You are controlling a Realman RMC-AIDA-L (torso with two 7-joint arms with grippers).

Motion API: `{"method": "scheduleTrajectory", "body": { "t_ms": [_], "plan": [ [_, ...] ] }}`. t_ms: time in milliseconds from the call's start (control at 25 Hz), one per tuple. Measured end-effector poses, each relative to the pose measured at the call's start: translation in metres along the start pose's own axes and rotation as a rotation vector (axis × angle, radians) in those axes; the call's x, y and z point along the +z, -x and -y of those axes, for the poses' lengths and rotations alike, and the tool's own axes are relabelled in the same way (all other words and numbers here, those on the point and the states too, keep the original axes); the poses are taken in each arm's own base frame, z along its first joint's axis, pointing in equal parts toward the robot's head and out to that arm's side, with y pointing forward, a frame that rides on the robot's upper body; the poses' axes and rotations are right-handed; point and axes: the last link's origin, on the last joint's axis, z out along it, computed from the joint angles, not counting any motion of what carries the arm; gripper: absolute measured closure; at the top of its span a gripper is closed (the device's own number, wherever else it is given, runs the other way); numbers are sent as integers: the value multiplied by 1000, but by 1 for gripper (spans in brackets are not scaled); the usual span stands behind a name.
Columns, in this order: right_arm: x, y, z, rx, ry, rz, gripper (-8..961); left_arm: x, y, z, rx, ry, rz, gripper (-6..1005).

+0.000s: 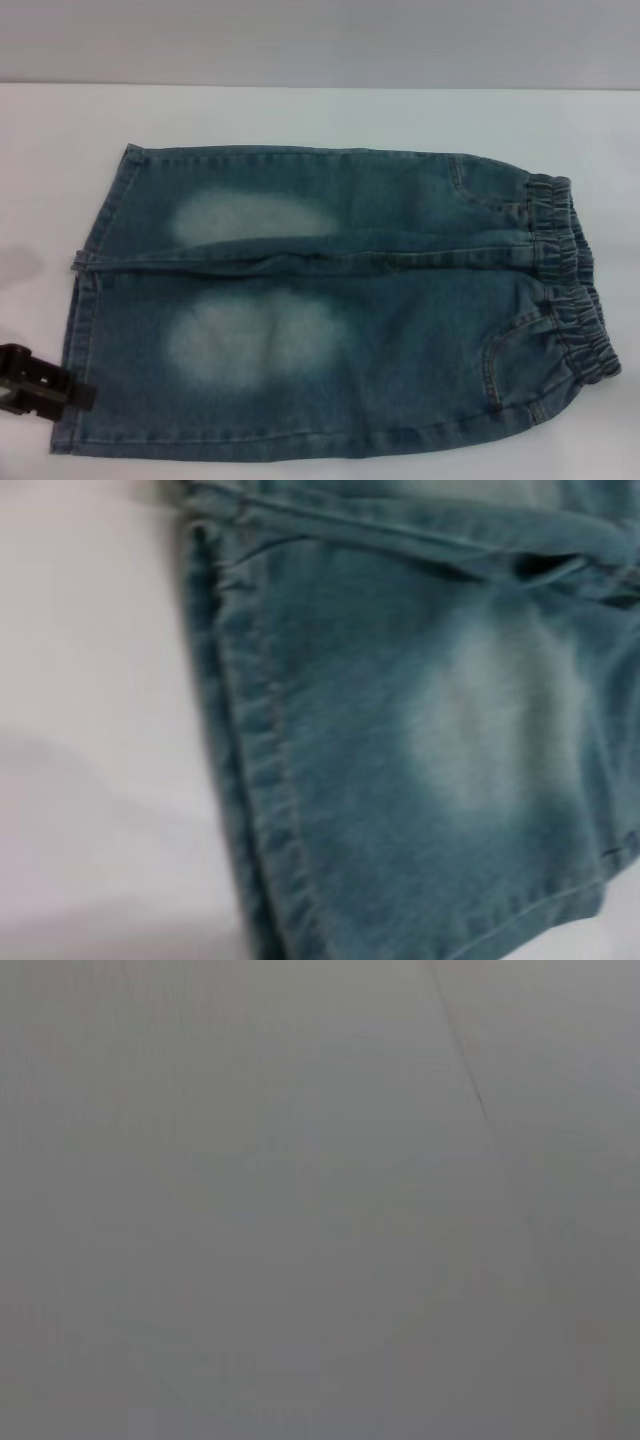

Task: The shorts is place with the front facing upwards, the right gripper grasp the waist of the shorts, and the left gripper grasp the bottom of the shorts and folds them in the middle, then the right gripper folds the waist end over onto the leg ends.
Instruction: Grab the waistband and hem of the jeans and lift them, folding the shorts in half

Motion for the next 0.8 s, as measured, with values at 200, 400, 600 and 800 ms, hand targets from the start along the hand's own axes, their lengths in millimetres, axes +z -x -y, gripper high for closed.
{"method": "scheduleTrajectory", "body": {
  "t_ms": [200,400,600,800],
  "plan": [
    [0,0,0,0,1,-3,166,0,6,9,-22,-41,18,419],
    [-1,-1,0,1,1,-6,167,1,11,13,-34,-48,24,421],
    [-1,-1,-1,2,2,-7,167,1,14,16,-36,-52,22,423],
    [-1,-1,-1,4,4,-9,166,1,15,18,-40,-57,16,426]
  ]
}}
